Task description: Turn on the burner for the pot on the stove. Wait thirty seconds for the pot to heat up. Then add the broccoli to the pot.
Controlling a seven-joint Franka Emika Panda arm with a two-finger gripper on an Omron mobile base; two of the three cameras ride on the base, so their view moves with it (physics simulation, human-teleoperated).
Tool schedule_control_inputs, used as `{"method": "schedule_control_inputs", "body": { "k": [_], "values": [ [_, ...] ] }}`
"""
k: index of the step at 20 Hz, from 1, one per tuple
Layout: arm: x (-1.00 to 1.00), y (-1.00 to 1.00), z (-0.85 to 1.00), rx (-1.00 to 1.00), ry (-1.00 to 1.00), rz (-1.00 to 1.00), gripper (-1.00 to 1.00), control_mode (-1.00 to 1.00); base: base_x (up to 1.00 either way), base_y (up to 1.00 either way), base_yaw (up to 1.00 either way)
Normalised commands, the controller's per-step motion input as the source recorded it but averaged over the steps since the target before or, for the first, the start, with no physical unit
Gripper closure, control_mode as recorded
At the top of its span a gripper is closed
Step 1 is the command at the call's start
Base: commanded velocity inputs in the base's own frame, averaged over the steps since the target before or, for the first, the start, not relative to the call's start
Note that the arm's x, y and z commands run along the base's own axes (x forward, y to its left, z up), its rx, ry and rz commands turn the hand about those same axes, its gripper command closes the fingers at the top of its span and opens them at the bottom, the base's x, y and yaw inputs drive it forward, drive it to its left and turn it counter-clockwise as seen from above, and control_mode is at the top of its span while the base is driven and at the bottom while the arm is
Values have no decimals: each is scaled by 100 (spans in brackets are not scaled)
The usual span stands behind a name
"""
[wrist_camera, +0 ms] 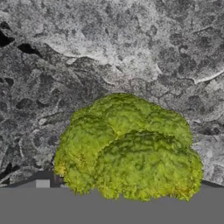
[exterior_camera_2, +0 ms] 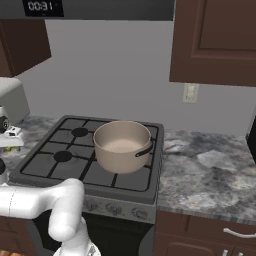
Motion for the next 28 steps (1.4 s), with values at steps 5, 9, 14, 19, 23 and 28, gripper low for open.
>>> {"method": "schedule_control_inputs", "body": {
  "k": [5,9,14,19,23,28],
  "values": [
    [10,15,-32,0,6,0,100,-100,0,0,0],
    [-1,0,-2,1,0,0,100,-100,0,0,0],
    [-51,-26,10,5,-1,0,100,-100,0,0,0],
    [-81,-65,29,6,-11,0,100,-100,0,0,0],
    [-81,-67,19,5,-15,0,100,-100,0,0,0],
    [-87,-60,8,3,-18,0,100,-100,0,0,0]
  ]
}}
